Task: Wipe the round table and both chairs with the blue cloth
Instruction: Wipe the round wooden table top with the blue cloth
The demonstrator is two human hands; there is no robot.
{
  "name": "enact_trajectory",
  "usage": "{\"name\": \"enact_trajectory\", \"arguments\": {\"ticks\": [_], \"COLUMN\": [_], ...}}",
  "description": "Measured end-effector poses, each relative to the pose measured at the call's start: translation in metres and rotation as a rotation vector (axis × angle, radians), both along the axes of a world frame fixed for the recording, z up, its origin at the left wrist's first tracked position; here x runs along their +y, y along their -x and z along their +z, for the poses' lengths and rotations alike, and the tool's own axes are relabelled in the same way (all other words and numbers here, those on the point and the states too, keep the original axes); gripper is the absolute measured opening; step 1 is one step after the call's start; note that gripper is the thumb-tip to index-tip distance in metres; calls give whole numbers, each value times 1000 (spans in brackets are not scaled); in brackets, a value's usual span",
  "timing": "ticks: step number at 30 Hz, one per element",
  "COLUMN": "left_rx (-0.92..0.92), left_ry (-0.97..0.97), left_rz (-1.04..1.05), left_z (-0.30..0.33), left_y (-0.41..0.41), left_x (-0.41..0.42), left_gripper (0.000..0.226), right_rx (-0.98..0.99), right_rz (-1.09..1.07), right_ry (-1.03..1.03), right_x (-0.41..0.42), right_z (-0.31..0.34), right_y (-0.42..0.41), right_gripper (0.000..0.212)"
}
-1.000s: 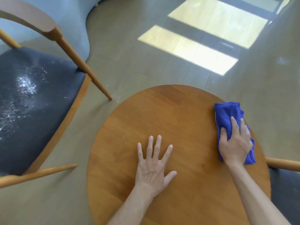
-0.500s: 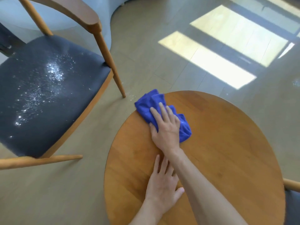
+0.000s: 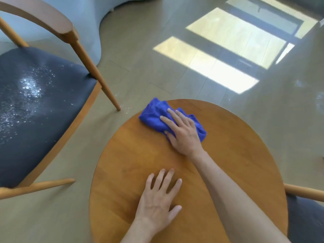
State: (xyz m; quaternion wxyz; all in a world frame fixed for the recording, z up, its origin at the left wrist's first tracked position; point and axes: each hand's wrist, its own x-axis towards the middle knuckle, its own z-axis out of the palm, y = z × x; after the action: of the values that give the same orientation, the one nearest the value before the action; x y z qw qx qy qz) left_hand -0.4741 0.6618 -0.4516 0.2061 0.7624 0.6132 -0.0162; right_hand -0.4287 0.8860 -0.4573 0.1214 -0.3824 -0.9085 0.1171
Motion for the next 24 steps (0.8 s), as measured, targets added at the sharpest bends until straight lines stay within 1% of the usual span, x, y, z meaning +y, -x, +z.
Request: {"name": "enact_trajectory", "arguments": {"ticks": [1, 2, 3, 4, 5, 6, 9, 11, 13, 17, 19, 20, 22, 24], "left_rx": [8, 29, 46, 37, 38, 53, 73, 77, 59, 83, 103, 111, 105, 83], "left_ry": [-26, -49, 20, -24, 6, -36, -114, -72, -90, -116, -107, -101, -91, -106], "left_rz": [105, 138, 120, 105, 109, 97, 152, 153, 165, 188, 175, 173, 192, 265], "left_z": [10, 15, 21, 11, 10, 10, 13, 15, 16, 14, 13, 14, 16, 17], "left_y": [20, 21, 25, 22, 16, 15, 26, 26, 29, 41, 52, 58, 69, 79], "left_x": [14, 19, 33, 26, 19, 19, 36, 34, 33, 26, 21, 18, 14, 12], "left_gripper": [68, 67, 67, 66, 65, 65, 65, 65, 65, 65, 64, 63, 60, 56], "right_rx": [-19, -39, -57, -72, -83, -88, -83, -75, -62, 18, 11, 2, -5, -10], "right_rz": [-126, -244, -352, -451, -545, -640, -927, -1064, -1162, -1353, -1353, -1296, -1108, -911], "right_ry": [10, 30, 50, 65, 79, 90, 158, 182, 188, 198, 214, 210, 163, 133], "right_x": [14, 24, 29, 30, 26, 18, -16, -42, -64, -80, -87, -94, -117, -146], "right_z": [1, 4, 6, 7, 9, 10, 16, 18, 17, 17, 17, 16, 14, 13], "right_y": [-23, -47, -72, -96, -118, -139, -186, -201, -202, -172, -143, -125, -84, -40], "right_gripper": [48, 50, 52, 54, 56, 57, 60, 61, 58, 51, 51, 52, 51, 51]}}
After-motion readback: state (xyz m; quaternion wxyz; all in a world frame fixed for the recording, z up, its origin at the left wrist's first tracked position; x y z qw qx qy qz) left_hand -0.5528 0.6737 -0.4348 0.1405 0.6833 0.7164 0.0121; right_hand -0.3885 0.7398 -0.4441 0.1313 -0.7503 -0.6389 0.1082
